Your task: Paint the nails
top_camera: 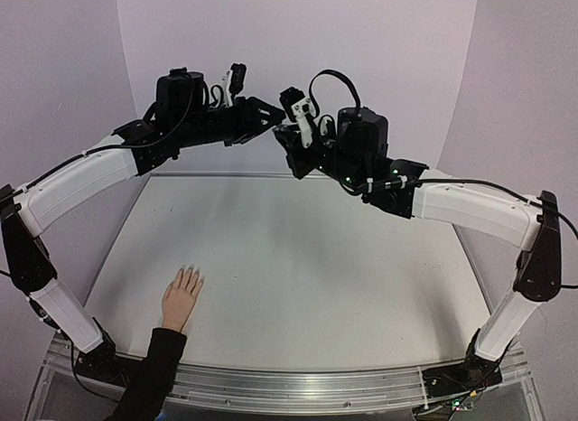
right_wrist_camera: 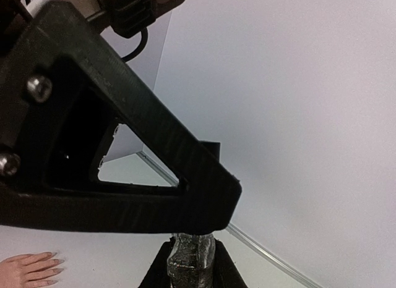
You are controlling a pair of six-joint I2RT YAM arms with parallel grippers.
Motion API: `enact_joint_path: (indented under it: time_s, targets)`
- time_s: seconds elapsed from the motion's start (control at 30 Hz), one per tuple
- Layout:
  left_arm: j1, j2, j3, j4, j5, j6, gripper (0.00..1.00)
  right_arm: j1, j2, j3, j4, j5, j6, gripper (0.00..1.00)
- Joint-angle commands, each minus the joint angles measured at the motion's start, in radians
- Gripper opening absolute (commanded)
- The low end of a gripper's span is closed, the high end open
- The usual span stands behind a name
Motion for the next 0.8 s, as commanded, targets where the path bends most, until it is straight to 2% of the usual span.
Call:
enact_joint_path:
  time_s: [0.0, 0.13, 0.2, 0.27, 0.33, 0.4, 0.47, 0.5, 0.57, 0.67, 0.73, 0.77]
  targets:
    - [-0.008, 0.003, 0.057, 0.026, 0.018, 0.008, 0.3, 0.009, 0.007, 0.052, 0.011, 0.029, -0.018, 0.0]
    - [-0.01, 0.001, 0.043, 0.048, 0.079, 0.028, 0.16, 0.009, 0.002, 0.054, 0.011, 0.024, -0.011, 0.0]
    - [-0.011, 0.001, 0.024, 0.091, 0.185, 0.049, 0.13, 0.009, -0.009, 0.046, 0.012, -0.005, -0.01, 0.0]
    - [-0.01, 0.014, 0.021, 0.118, 0.35, 0.081, 0.11, 0.002, -0.043, 0.022, 0.012, -0.104, -0.01, 0.0]
    - [-0.012, 0.027, 0.007, 0.153, 0.553, 0.109, 0.08, -0.033, -0.082, -0.006, 0.013, -0.374, 0.029, 0.0]
    - [-0.021, 0.023, -0.032, 0.257, 0.74, 0.113, 0.06, -0.103, -0.117, -0.013, 0.024, -0.811, 0.135, 0.0]
    - [-0.037, 0.014, -0.082, 0.377, 0.892, 0.08, 0.05, -0.151, -0.095, 0.033, 0.143, -1.237, 0.336, 0.0]
    - [-0.046, 0.011, -0.091, 0.416, 0.964, 0.063, 0.05, -0.152, -0.083, 0.053, 0.21, -1.325, 0.437, 0.0]
    - [-0.064, 0.006, -0.092, 0.451, 1.009, 0.059, 0.04, -0.14, -0.079, 0.053, 0.301, -1.365, 0.538, 0.0]
    - [-0.069, -0.008, -0.082, 0.43, 0.984, 0.091, 0.03, -0.141, -0.097, 0.023, 0.322, -1.275, 0.527, 0.0]
    - [-0.069, -0.017, -0.051, 0.32, 0.91, 0.171, 0.05, -0.155, -0.116, -0.016, 0.32, -1.177, 0.493, 0.0]
    - [-0.068, -0.024, -0.03, 0.244, 0.843, 0.213, 0.11, -0.164, -0.122, -0.037, 0.318, -1.117, 0.481, 0.0]
